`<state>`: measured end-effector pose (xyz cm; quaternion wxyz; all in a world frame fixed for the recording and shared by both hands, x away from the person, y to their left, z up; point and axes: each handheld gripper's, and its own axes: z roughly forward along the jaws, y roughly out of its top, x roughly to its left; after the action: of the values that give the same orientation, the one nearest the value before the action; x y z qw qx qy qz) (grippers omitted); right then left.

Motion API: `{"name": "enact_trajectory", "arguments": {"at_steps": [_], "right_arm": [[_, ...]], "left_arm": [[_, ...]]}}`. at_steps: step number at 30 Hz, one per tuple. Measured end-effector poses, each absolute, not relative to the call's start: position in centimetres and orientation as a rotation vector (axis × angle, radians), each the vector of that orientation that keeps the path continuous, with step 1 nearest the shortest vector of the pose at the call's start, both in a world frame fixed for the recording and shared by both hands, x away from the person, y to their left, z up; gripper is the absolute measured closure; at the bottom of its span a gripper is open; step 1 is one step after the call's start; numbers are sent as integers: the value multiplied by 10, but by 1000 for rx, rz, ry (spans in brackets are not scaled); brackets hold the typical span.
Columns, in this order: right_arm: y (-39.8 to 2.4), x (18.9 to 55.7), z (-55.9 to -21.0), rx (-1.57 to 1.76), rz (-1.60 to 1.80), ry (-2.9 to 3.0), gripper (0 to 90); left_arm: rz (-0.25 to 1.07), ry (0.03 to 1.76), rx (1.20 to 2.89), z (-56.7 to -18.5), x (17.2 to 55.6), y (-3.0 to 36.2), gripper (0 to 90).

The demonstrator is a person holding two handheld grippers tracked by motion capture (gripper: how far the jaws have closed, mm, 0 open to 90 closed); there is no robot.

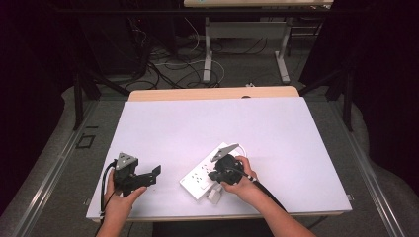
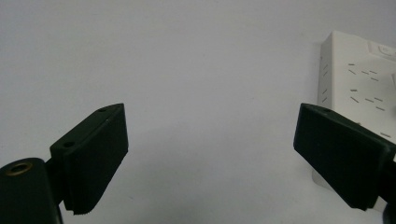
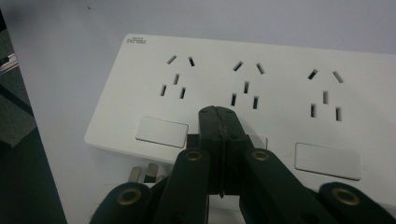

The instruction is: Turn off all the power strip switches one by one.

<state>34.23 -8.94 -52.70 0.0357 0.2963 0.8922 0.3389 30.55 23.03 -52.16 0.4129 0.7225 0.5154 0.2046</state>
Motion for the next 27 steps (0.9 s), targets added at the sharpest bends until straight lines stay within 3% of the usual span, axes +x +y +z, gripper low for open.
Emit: {"name": "enact_trajectory", "arguments": {"at_steps": [27], "right_arm": [[-86, 340, -525, 880, 1009, 2735, 900]], "left_arm": [[504, 1302, 1813, -522, 306, 230, 101]]}}
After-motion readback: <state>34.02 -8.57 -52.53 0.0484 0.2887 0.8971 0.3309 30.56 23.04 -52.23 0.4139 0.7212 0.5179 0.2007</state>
